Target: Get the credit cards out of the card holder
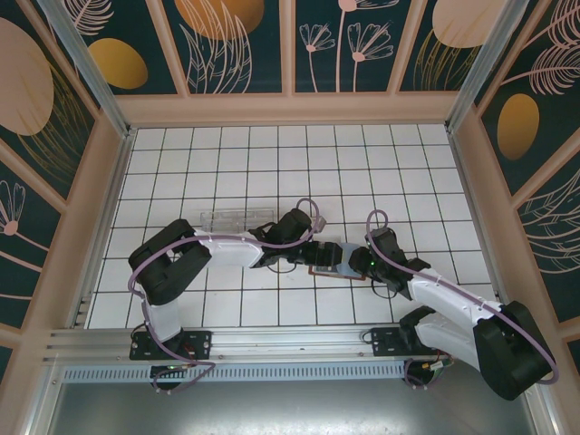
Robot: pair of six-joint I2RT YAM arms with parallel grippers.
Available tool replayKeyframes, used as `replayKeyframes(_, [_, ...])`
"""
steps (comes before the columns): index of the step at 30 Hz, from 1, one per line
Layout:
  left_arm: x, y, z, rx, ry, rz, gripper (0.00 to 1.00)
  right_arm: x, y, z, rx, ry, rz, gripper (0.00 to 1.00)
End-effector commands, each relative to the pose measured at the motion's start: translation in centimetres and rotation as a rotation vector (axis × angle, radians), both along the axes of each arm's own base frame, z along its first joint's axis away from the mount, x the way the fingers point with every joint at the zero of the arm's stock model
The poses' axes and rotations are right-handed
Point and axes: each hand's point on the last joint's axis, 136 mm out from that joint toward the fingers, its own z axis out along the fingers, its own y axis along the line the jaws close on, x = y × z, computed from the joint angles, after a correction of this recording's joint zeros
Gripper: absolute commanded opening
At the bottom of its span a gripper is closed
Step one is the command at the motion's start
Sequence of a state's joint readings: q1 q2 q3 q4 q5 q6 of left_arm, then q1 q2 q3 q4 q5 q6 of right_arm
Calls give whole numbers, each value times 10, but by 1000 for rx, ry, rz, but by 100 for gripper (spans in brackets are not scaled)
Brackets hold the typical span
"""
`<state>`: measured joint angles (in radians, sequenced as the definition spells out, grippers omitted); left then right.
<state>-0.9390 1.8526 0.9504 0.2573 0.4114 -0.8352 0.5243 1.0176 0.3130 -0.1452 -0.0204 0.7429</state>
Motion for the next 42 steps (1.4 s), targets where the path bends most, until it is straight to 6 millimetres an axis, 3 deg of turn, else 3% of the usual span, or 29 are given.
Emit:
replayKeyframes(1, [-2,-12,6,-49,5,-25,93,-3,-1,-5,10,15,-13,28])
replayKeyframes(6, [-2,-11,5,-46,4,-22,98,-3,-2,-5,11,15,-19,28])
replayKeyframes(12, [-4,-11,2,-46,11,-26,98,0,-6,4,2,-2,-50,33])
replayKeyframes(17, [-4,-10,0,-39,15,-22,95,8,-17,28,-5,-79,-112,39])
replayKeyframes(22, [-4,-8,-1,-34,15,-21,95,17,-5,50,43,-141,-74,46])
replayKeyframes(31, [-3,-10,-1,-36,13,-25,94,27,15,58,91,-145,-9,52])
replayKeyframes(37, [-4,-13,-2,-44,19,-35,94,24,10,43,56,-101,-26,53])
replayKeyframes(42, [-6,-16,-4,-58,29,-47,94,26,13,44,76,-110,-22,53])
